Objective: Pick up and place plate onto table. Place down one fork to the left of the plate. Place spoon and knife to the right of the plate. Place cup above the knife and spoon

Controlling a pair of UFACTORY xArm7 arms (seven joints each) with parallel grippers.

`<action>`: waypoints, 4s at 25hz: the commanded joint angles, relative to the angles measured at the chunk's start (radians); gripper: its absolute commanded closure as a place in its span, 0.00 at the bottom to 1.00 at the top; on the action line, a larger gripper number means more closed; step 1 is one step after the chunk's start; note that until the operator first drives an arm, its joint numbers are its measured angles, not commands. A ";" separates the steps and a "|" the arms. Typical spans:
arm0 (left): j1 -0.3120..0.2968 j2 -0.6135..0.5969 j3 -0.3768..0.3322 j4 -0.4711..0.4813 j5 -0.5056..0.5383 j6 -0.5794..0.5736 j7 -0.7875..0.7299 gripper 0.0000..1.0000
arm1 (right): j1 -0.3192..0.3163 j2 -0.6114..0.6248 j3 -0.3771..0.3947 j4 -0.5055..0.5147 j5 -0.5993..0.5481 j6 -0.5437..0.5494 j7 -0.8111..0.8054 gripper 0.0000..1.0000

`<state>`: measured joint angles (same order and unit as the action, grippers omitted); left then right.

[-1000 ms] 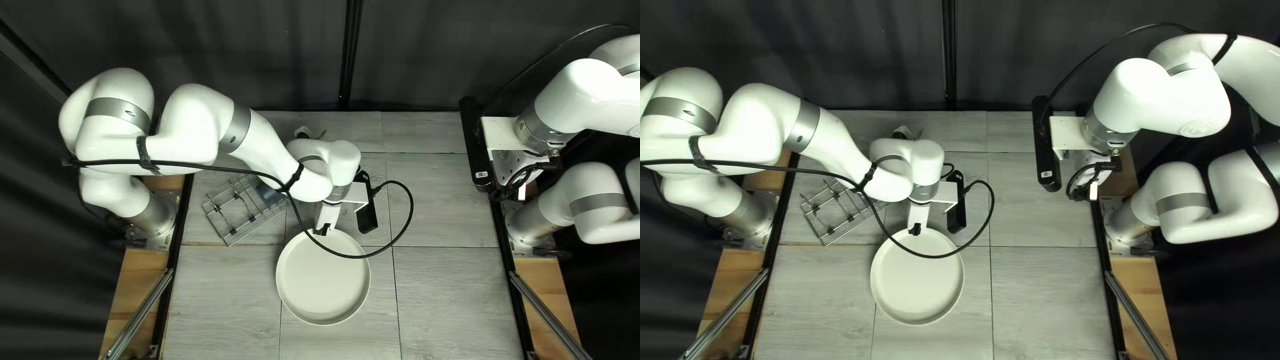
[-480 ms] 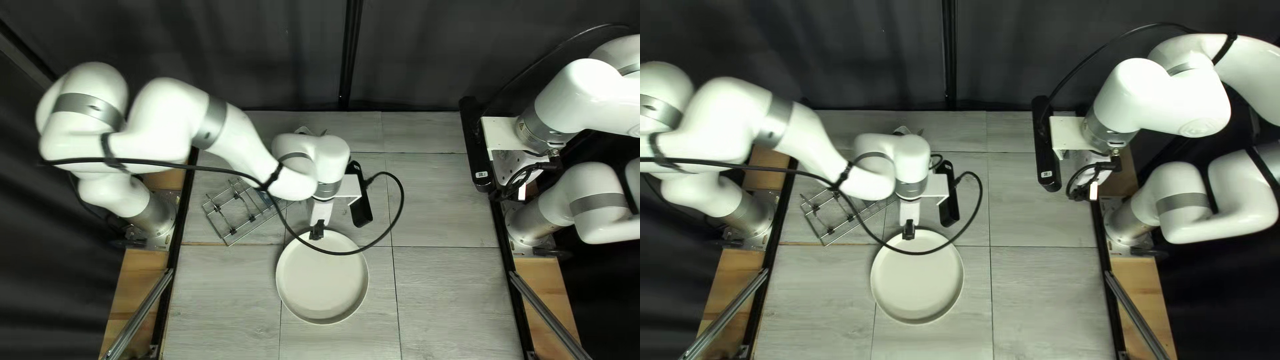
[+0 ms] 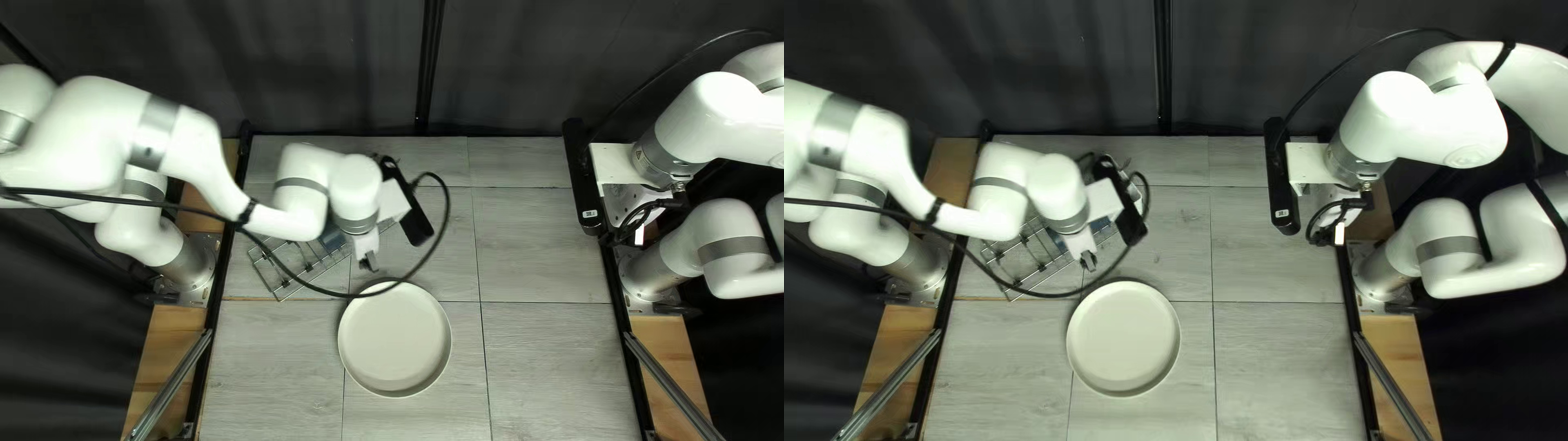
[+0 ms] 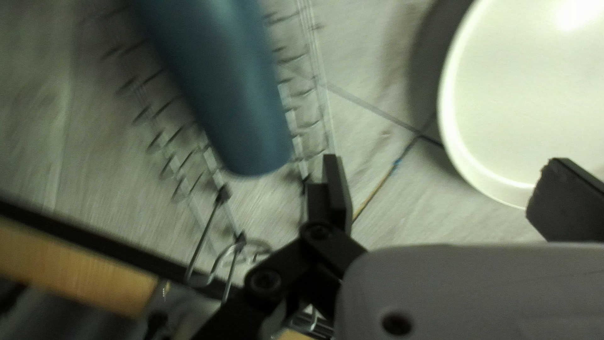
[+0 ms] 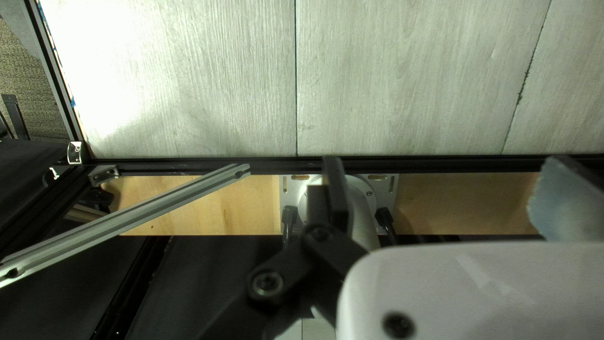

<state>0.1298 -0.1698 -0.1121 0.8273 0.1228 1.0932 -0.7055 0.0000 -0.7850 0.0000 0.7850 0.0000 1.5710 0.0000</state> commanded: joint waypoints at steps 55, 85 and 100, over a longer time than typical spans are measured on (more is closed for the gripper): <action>0.165 0.038 0.110 -0.459 0.446 -0.708 -0.183 0.06 | 0.000 0.000 0.000 0.000 0.000 0.000 0.000 0.00; -0.132 -0.153 -0.382 -0.006 0.372 0.081 -0.325 1.00 | 0.000 0.000 0.000 0.000 0.000 0.000 0.000 0.00; -0.159 -0.143 -0.428 0.076 0.419 0.094 -0.275 1.00 | 0.000 0.000 0.000 0.000 0.000 0.000 0.000 0.00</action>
<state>-0.0292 -0.3123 -0.5403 0.9032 0.5422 1.1871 -0.9808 0.0000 -0.7850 0.0000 0.7850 0.0000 1.5710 0.0000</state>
